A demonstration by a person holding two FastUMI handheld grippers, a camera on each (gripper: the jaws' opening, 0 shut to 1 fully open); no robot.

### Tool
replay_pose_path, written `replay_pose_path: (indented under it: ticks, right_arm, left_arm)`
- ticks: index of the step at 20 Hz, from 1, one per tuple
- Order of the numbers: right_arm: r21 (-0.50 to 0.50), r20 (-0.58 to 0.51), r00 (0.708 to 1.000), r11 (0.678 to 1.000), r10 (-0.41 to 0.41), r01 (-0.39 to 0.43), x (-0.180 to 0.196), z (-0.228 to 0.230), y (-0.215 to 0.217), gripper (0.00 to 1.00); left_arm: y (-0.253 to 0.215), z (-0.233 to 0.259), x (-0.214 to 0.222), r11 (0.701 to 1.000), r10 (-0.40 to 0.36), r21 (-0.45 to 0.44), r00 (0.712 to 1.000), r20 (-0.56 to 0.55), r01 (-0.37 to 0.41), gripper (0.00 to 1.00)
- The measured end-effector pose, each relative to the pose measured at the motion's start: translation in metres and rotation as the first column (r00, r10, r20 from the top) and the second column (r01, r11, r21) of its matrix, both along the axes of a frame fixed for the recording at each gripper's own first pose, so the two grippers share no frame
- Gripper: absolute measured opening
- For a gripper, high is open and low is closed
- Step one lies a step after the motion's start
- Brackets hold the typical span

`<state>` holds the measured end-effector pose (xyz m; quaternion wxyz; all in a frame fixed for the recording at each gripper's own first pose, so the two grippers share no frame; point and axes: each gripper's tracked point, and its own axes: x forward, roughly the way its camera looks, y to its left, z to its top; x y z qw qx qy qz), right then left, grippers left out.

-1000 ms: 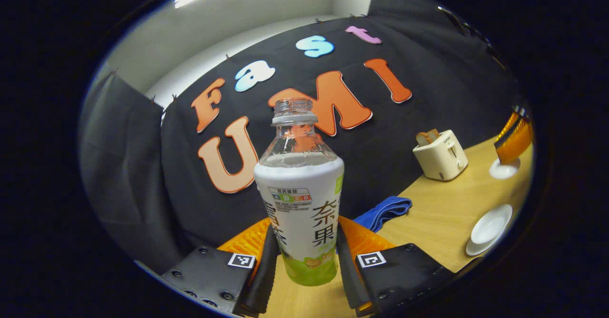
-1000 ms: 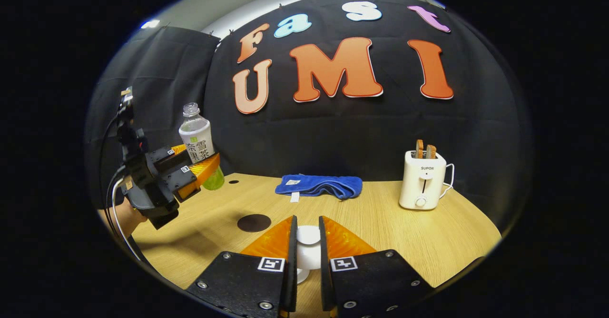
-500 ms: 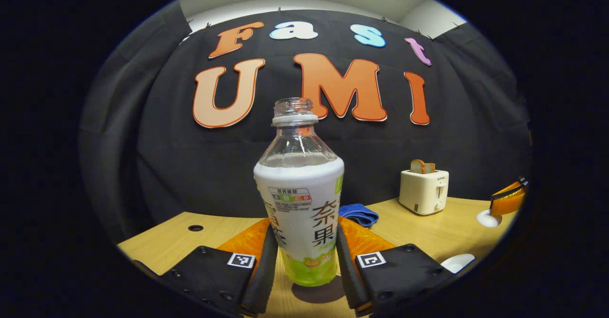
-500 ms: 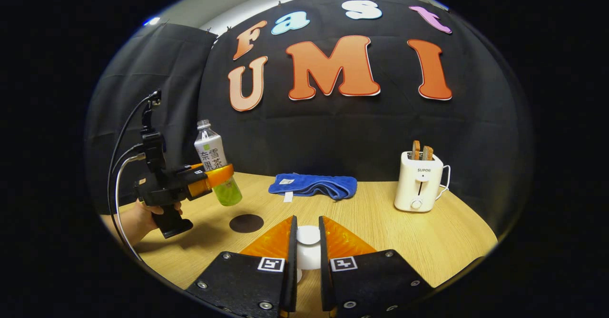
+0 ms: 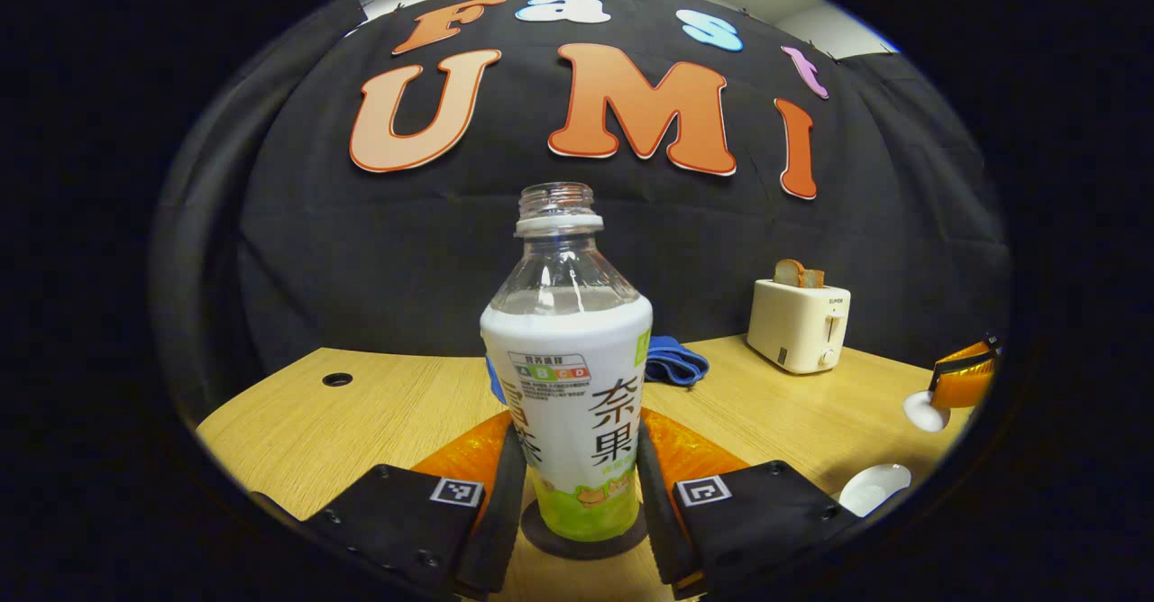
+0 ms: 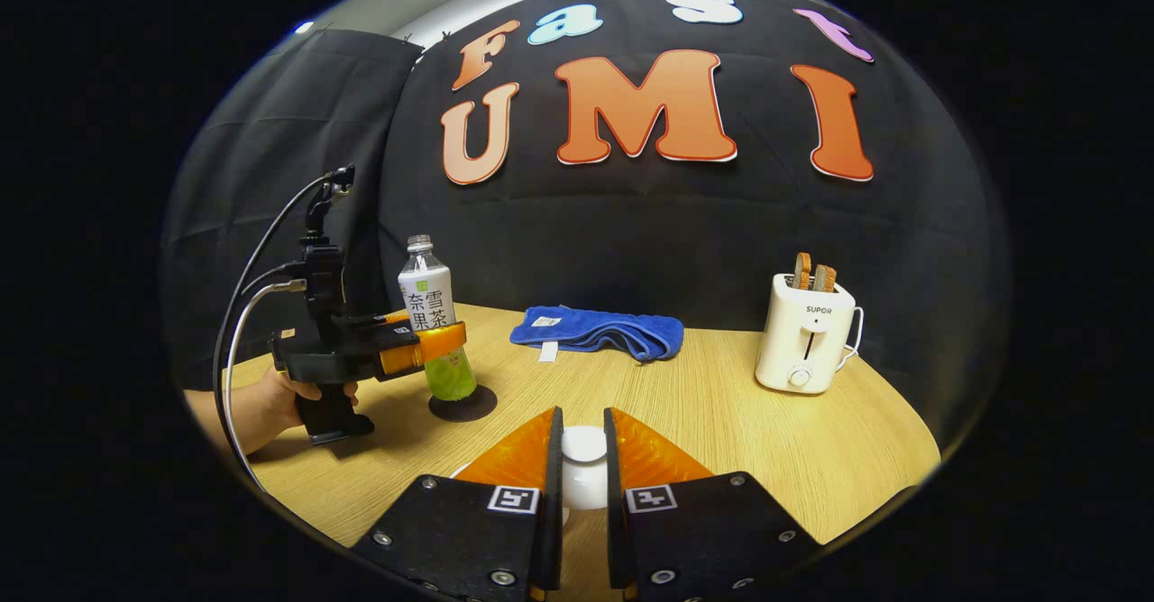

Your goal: Open the teacup lid with one hand, grasp the water bottle and pour water into the teacup with the other hand; after pouring, place the water bottle on the coaster and then close the teacup lid.

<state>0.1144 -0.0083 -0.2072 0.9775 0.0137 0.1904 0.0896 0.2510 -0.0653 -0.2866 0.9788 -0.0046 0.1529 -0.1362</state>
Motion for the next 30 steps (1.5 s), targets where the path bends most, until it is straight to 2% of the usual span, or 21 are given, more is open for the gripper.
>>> replay_pose_path:
  ticks: [2,3,4,5,7,8,10,16,18,19,20,24,25,30]
  right_arm:
    - [0.005,-0.012,1.000,1.000,0.003,-0.003,0.001,-0.004,0.001,0.21]
    - [0.003,-0.015,1.000,1.000,0.004,-0.003,0.000,-0.006,0.001,0.21]
    - [-0.002,-0.016,1.000,1.000,0.005,-0.005,0.001,-0.006,0.001,0.17]
    - [-0.004,-0.016,1.000,1.000,0.010,-0.010,0.001,-0.006,0.003,0.21]
    - [-0.004,-0.017,1.000,1.000,0.018,-0.018,0.001,-0.007,0.006,0.20]
    - [-0.004,-0.019,1.000,1.000,0.018,-0.018,0.001,-0.008,0.006,0.17]
    - [-0.006,-0.022,1.000,1.000,0.021,-0.021,0.000,-0.009,0.007,0.21]
    - [-0.002,-0.020,0.999,0.999,0.034,-0.034,0.000,-0.007,0.015,0.21]
    - [-0.002,-0.022,0.999,0.999,0.043,-0.043,-0.001,-0.009,0.019,0.21]
    - [-0.004,-0.023,0.999,0.999,0.048,-0.048,-0.001,-0.009,0.022,0.21]
    - [-0.006,-0.025,0.998,0.998,0.056,-0.057,-0.002,-0.011,0.026,0.20]
    - [-0.009,-0.029,0.997,0.997,0.077,-0.077,-0.006,-0.017,0.037,0.21]
    - [-0.004,-0.035,0.995,0.996,0.090,-0.090,-0.009,-0.019,0.043,0.20]
    - [-0.031,-0.053,0.991,0.992,0.120,-0.121,-0.014,-0.031,0.053,0.20]
  left_arm:
    - [0.000,-0.007,0.002,1.000,-0.010,0.018,1.000,-0.012,0.011,0.63]
    - [-0.003,-0.007,0.003,1.000,-0.015,0.017,1.000,-0.016,0.015,0.65]
    - [-0.006,-0.009,0.003,1.000,-0.022,0.015,1.000,-0.022,0.022,0.63]
    - [-0.009,-0.013,0.003,1.000,-0.027,0.012,0.999,-0.030,0.028,0.61]
    - [-0.009,-0.019,0.002,0.999,-0.028,0.013,0.998,-0.049,0.029,0.61]
    - [-0.011,-0.022,0.001,0.999,-0.030,0.012,0.998,-0.056,0.030,0.61]
    - [-0.008,-0.023,0.000,1.000,-0.029,0.006,0.998,-0.059,0.030,0.61]
    - [-0.012,-0.029,-0.007,0.999,-0.038,0.025,0.996,-0.080,0.040,0.75]
    - [-0.010,-0.024,-0.012,0.999,-0.033,0.038,0.998,-0.062,0.035,0.95]
    - [-0.010,-0.021,-0.015,0.998,-0.034,0.046,0.998,-0.053,0.037,1.00]
    - [-0.011,-0.018,-0.017,0.998,-0.035,0.053,0.998,-0.043,0.037,0.98]
    - [-0.005,-0.009,-0.031,0.997,-0.019,0.069,0.999,-0.025,0.021,1.00]
    - [0.001,-0.006,-0.035,0.998,0.001,0.070,1.000,-0.018,0.001,0.98]
    - [0.020,0.009,-0.051,0.996,0.077,0.046,0.997,0.002,-0.077,1.00]
